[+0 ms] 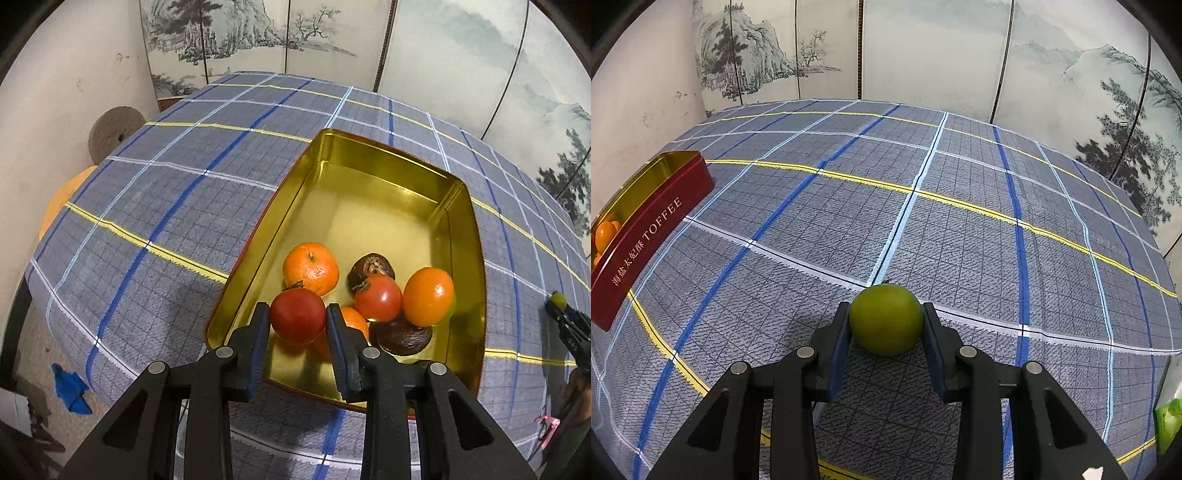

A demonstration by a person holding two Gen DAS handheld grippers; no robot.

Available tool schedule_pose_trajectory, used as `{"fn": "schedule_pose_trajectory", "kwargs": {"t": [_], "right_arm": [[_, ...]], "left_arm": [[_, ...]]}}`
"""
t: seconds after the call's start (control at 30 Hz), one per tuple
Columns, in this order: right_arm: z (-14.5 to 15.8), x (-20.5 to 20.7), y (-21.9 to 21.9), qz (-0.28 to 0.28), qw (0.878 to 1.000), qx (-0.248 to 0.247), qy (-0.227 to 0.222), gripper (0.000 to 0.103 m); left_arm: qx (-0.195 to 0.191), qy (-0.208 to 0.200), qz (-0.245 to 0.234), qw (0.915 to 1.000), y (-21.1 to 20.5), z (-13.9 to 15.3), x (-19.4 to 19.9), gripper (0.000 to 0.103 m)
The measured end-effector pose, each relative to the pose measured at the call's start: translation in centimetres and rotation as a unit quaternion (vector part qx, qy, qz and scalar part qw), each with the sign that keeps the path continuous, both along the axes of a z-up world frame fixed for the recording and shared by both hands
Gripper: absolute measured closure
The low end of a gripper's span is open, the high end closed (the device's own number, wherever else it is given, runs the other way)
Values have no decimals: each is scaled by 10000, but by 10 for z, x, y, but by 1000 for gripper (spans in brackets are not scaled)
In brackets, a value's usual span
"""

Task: Organize fruits
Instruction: 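Lower the red cherry tomato into the tin and open the left gripper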

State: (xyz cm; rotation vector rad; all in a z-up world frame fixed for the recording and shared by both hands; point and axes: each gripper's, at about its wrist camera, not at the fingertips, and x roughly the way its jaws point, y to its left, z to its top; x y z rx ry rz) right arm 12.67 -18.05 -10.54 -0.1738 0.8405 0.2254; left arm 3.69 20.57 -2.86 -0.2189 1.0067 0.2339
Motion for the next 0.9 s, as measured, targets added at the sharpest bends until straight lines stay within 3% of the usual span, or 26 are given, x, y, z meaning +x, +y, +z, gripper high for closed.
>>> {"fn": "schedule_pose_trajectory", "kwargs": {"t": [0.9], "right_arm": [[0, 0, 0, 2, 10000, -6, -1, 69]], "left_arm": [[126, 109, 39, 9999, -2, -8, 3, 71]]}}
